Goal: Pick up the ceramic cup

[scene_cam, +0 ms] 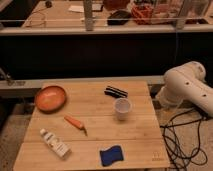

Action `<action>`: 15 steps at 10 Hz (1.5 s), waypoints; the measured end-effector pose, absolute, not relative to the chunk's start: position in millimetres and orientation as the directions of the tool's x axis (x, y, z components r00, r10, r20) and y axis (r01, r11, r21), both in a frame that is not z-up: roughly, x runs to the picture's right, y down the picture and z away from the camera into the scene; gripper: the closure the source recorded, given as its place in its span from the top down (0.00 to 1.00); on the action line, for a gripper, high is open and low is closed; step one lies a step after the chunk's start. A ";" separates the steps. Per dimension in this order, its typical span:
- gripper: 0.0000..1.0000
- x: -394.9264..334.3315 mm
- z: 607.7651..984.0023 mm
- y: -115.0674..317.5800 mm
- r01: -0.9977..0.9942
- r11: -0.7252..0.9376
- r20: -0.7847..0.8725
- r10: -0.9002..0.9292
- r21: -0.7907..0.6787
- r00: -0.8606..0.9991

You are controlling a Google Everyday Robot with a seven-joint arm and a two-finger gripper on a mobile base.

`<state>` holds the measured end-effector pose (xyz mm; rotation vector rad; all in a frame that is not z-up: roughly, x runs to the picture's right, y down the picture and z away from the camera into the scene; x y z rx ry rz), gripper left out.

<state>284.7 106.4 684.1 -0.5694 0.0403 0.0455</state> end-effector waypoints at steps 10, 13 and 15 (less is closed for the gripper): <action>0.80 284.7 684.1 106.3 -0.054 0.841 -0.051 0.032 -0.538 0.998; 0.80 284.7 684.1 106.4 -0.054 0.841 -0.051 0.031 -0.538 0.998; 0.80 275.0 694.3 106.1 -0.004 0.850 -0.015 -0.004 -0.526 1.000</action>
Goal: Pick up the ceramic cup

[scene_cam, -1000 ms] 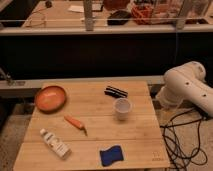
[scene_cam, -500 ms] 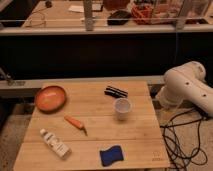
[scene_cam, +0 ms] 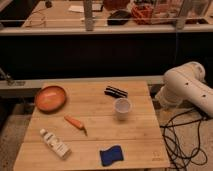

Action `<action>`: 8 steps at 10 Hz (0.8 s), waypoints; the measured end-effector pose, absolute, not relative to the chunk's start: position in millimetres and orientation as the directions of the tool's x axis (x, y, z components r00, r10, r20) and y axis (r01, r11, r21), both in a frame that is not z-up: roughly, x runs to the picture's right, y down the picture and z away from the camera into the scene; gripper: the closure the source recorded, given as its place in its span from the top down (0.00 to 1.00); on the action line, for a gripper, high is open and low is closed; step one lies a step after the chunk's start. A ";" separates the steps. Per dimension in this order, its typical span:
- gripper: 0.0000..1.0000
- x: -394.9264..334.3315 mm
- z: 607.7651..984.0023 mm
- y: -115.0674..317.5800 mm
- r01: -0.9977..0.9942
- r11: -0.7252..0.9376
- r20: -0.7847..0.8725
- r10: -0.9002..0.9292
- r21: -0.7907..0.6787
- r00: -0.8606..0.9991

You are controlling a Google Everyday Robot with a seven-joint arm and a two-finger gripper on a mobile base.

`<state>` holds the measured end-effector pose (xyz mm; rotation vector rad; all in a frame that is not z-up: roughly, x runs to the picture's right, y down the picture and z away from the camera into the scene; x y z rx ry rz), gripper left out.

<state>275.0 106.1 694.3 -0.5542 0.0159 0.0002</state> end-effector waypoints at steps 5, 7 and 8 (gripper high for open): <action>0.80 184.0 747.9 103.6 0.236 0.852 0.144 -0.190 -0.467 0.971; 0.80 168.3 780.5 112.1 0.319 0.843 0.199 -0.256 -0.434 0.946; 0.80 166.9 790.8 116.0 0.335 0.841 0.220 -0.264 -0.425 0.939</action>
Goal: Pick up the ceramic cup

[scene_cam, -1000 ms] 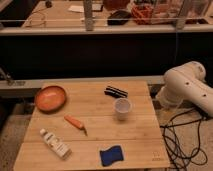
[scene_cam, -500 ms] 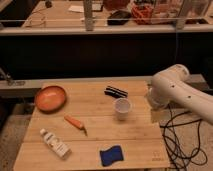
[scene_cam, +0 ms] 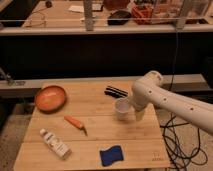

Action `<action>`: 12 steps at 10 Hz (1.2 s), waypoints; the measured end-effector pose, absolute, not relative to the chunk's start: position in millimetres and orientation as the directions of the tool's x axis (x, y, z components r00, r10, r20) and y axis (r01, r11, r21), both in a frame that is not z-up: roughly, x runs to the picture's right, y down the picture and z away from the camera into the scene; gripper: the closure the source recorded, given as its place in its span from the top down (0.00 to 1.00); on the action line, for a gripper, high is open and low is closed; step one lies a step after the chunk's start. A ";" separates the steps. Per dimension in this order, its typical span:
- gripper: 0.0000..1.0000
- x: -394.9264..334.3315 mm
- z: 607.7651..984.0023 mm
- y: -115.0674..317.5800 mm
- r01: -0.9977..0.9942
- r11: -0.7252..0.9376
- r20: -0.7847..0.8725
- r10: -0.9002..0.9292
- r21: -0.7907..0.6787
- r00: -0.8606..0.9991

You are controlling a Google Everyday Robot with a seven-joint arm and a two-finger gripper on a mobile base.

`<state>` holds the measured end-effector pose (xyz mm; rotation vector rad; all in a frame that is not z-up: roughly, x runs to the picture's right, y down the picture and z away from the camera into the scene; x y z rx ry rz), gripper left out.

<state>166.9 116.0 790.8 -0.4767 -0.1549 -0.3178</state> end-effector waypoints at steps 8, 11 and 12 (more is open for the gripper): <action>0.80 159.7 838.3 114.9 0.355 0.822 0.295 -0.240 -0.444 0.925; 0.80 163.2 849.4 115.4 0.352 0.819 0.291 -0.237 -0.452 0.927; 0.78 161.9 846.6 116.9 0.349 0.820 0.288 -0.236 -0.453 0.928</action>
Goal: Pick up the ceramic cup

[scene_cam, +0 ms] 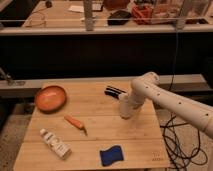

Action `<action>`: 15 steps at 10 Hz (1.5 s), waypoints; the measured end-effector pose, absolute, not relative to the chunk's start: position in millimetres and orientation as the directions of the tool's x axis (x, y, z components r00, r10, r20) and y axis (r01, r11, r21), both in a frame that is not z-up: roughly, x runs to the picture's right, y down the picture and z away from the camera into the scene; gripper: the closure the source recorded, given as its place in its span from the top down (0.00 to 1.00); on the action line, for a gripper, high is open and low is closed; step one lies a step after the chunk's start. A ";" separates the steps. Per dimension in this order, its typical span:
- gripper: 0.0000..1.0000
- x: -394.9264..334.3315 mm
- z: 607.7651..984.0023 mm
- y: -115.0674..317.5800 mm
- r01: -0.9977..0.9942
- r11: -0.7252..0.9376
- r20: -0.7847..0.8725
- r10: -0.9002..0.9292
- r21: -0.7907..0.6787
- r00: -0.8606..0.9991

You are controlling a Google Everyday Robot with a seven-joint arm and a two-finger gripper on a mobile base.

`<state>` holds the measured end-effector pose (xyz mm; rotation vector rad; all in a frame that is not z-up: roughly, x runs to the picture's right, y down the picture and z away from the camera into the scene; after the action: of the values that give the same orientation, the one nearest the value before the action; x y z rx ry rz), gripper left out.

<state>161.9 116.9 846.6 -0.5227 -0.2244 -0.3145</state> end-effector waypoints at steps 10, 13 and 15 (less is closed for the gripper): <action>0.04 147.8 837.0 104.5 0.360 0.820 0.293 -0.247 -0.444 0.924; 0.04 146.0 808.6 80.2 0.374 0.815 0.300 -0.259 -0.442 0.918; 0.04 142.1 803.8 76.2 0.384 0.813 0.309 -0.265 -0.437 0.913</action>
<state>142.1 76.2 803.8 -0.5151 -0.2400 -0.3502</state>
